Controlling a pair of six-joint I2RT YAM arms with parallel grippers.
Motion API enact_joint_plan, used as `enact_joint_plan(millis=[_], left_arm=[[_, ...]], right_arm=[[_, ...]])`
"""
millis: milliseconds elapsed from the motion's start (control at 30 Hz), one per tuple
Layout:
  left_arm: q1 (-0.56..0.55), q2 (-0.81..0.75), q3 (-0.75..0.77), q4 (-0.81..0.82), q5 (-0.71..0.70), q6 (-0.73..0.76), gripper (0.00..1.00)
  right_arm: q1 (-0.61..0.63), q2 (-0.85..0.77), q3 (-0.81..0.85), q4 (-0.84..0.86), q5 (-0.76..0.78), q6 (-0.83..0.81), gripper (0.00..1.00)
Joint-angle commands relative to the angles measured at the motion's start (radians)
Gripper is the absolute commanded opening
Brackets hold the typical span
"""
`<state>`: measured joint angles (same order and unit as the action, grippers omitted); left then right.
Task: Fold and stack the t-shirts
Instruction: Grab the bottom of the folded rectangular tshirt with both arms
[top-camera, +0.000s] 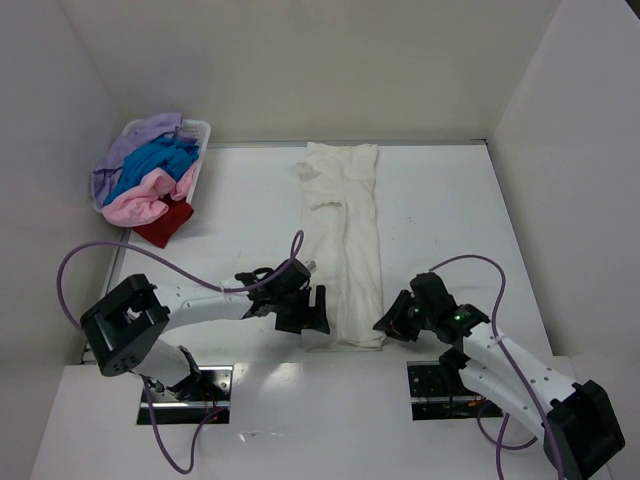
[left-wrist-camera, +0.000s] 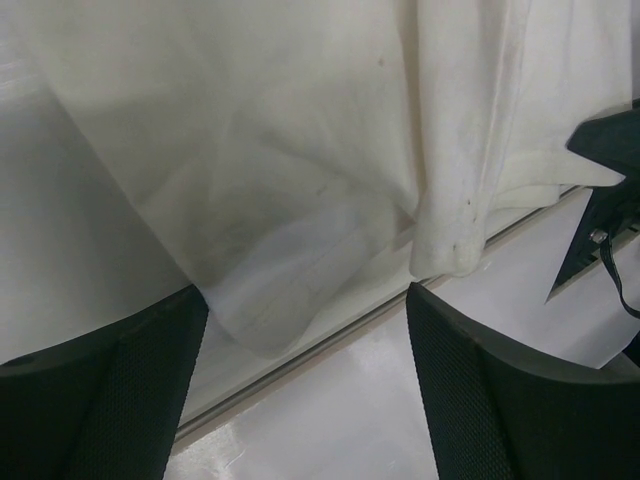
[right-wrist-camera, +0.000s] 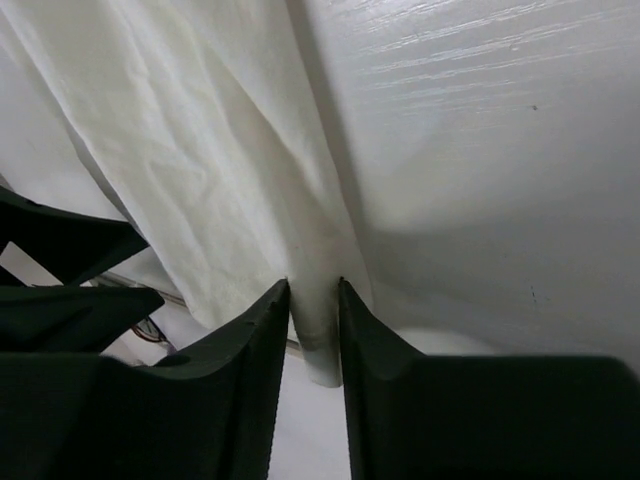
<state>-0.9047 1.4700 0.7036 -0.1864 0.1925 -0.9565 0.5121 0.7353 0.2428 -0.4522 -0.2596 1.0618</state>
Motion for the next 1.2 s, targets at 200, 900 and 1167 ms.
enact_joint_plan(millis=[200,900,1167], left_arm=[[-0.003,-0.026,-0.039,-0.065,-0.013,-0.05,0.77],[-0.022,0.0,-0.012,-0.099,-0.067,-0.06,0.0],[-0.022,-0.112,0.109,-0.215,-0.09,-0.033,0.0]], right_arm=[[0.042,0.033,-0.005,0.102,-0.017,0.038,0.22],[0.131,0.216,0.15,0.115,0.102,0.04,0.0],[0.131,0.251,0.283,0.055,0.149,0.02,0.0]])
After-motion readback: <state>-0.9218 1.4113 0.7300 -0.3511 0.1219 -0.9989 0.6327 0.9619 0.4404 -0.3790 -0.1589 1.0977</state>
